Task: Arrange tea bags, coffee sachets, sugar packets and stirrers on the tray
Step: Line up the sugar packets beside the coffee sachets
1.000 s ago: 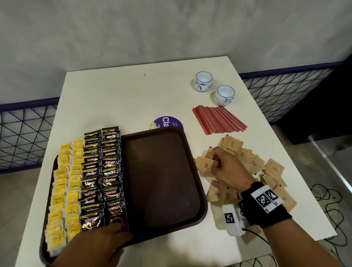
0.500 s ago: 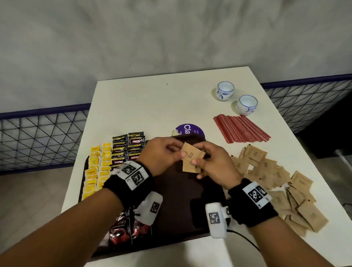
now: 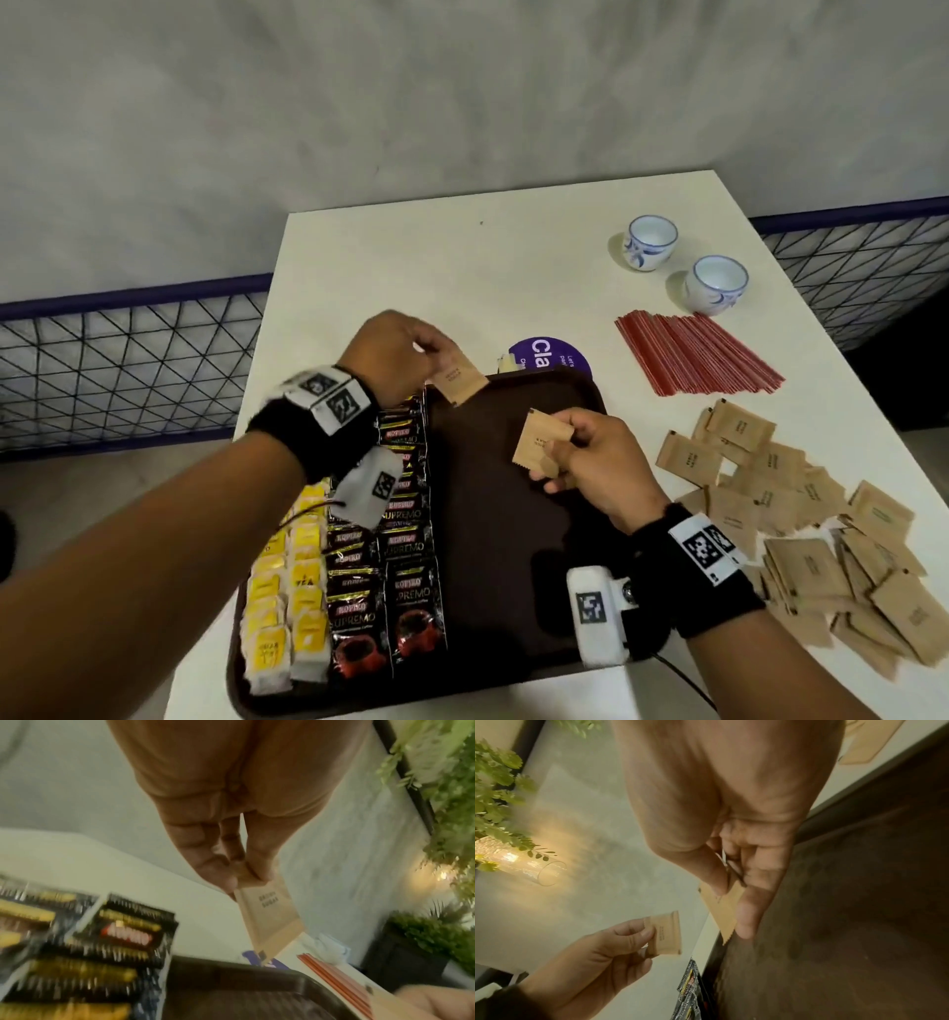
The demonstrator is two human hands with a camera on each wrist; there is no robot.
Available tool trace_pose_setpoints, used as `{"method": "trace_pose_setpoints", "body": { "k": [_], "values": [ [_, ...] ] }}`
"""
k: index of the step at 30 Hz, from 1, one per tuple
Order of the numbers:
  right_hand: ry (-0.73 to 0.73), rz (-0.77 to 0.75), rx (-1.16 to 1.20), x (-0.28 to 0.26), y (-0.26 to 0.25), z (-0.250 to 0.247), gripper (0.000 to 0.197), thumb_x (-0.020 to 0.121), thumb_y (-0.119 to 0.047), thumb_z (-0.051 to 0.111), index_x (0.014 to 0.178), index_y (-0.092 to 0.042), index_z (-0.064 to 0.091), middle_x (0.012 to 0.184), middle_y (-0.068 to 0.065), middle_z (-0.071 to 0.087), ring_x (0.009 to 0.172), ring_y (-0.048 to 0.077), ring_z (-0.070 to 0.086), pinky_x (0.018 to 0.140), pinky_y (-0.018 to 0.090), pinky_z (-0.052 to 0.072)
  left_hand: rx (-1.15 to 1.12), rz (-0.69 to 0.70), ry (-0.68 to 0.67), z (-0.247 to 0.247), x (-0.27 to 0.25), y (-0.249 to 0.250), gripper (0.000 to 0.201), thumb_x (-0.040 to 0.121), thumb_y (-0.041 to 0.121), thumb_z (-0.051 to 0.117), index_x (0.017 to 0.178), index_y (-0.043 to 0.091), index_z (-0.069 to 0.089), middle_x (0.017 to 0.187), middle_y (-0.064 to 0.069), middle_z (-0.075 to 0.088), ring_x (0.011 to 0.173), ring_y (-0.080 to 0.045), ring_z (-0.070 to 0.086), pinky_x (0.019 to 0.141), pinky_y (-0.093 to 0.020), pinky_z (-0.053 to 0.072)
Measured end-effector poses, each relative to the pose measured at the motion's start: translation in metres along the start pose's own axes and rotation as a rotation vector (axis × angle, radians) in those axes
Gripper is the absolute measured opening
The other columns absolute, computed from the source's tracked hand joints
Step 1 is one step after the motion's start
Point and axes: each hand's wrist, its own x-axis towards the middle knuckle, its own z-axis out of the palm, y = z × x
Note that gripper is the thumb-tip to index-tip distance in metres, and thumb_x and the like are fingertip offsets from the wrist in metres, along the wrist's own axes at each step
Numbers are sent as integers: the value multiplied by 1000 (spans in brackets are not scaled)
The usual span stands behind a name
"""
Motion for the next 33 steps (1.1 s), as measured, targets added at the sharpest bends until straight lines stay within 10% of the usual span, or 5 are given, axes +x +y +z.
{"method": "trace_pose_setpoints", "body": {
  "k": [15,33],
  "values": [
    [-9,34,-84,30,0,23,17,91,5,61,97,-9,69,92,7,73,73,21,76,67,31,62,255,2,-293,-17,57,3,19,81,10,73,97,21,78,75,18,65,82,-5,60,75,-19,43],
    [-24,26,-67,49,-5,35,14,88,3,66,86,-11,64,84,13,72,66,26,74,58,30,57,375,15,-345,3,68,0,21,78,8,73,96,18,78,72,15,62,80,-6,58,61,-11,40]
  ]
}}
